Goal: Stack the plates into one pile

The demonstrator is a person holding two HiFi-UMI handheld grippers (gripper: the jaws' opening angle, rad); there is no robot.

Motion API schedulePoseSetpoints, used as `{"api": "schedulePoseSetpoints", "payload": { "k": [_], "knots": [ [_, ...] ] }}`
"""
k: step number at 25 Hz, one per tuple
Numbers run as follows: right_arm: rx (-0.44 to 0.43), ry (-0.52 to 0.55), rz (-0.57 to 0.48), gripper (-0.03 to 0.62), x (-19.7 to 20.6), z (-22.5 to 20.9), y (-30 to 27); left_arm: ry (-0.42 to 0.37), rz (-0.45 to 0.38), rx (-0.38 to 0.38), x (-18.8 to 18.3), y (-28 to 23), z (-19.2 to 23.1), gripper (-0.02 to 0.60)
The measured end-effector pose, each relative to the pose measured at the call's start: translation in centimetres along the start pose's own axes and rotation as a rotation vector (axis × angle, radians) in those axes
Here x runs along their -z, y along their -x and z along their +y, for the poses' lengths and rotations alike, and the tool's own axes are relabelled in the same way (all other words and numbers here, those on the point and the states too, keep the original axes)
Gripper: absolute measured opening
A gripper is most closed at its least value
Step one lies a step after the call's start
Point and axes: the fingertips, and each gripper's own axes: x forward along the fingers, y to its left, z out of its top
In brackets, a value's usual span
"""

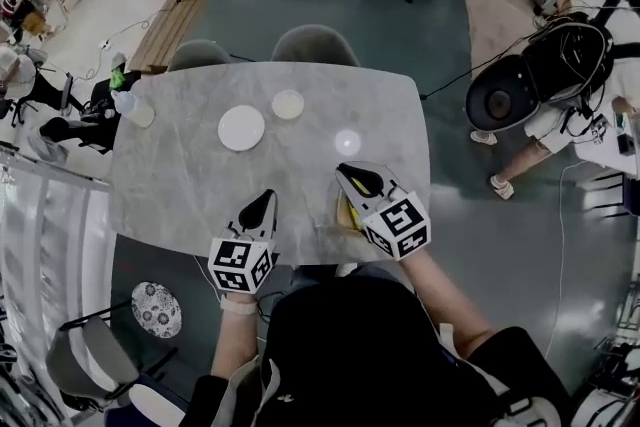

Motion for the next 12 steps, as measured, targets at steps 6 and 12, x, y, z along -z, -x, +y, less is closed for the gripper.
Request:
{"api": "schedulePoseSetpoints", "payload": {
  "k": [6,12],
  "knots": [
    [0.045,0.015,-0.068,0.032,-1.1,-1.0,4.4,-0.069,-0.023,0.023,-2.2,-0.6,-2.8,0.009],
    [0.074,0.045,-0.096,0.032,-1.8,-1.4,6.4,-0.134,-0.08,0.043,-4.8,-1.0,-4.7,0.009]
  ]
}}
